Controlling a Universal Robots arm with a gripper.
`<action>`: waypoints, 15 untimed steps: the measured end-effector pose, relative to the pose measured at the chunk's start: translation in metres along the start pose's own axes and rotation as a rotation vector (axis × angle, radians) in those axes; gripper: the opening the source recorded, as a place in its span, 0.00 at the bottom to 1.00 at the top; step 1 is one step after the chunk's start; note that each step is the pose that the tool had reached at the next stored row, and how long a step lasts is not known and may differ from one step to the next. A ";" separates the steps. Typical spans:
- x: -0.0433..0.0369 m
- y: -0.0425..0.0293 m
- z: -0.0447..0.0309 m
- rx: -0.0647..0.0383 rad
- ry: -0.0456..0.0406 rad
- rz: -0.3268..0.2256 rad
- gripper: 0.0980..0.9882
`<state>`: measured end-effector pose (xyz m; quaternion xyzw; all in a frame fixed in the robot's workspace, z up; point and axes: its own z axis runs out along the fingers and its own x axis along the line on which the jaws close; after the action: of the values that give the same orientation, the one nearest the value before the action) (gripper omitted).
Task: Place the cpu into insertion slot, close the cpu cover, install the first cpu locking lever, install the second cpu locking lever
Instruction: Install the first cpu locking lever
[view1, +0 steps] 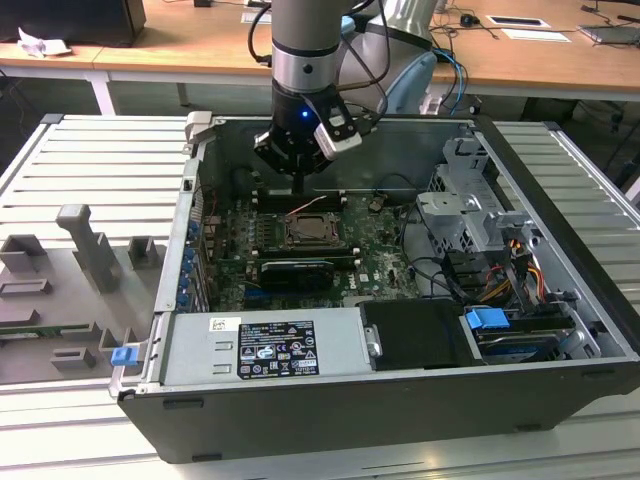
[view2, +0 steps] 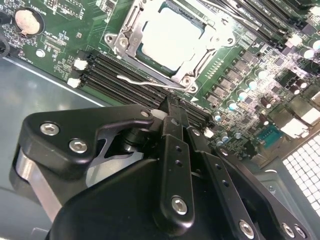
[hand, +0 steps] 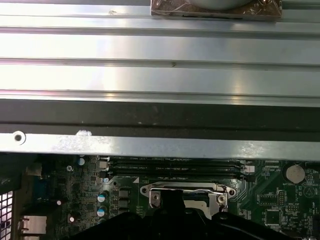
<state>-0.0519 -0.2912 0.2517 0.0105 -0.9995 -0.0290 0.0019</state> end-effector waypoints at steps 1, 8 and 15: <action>-0.0009 -0.0001 0.0007 0.000 0.0001 0.000 0.01; -0.0029 -0.0009 0.0054 -0.024 -0.0009 0.000 0.01; -0.0029 -0.0011 0.0071 -0.024 -0.0006 0.000 0.01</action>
<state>-0.0489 -0.2918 0.2445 0.0106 -0.9991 -0.0411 0.0017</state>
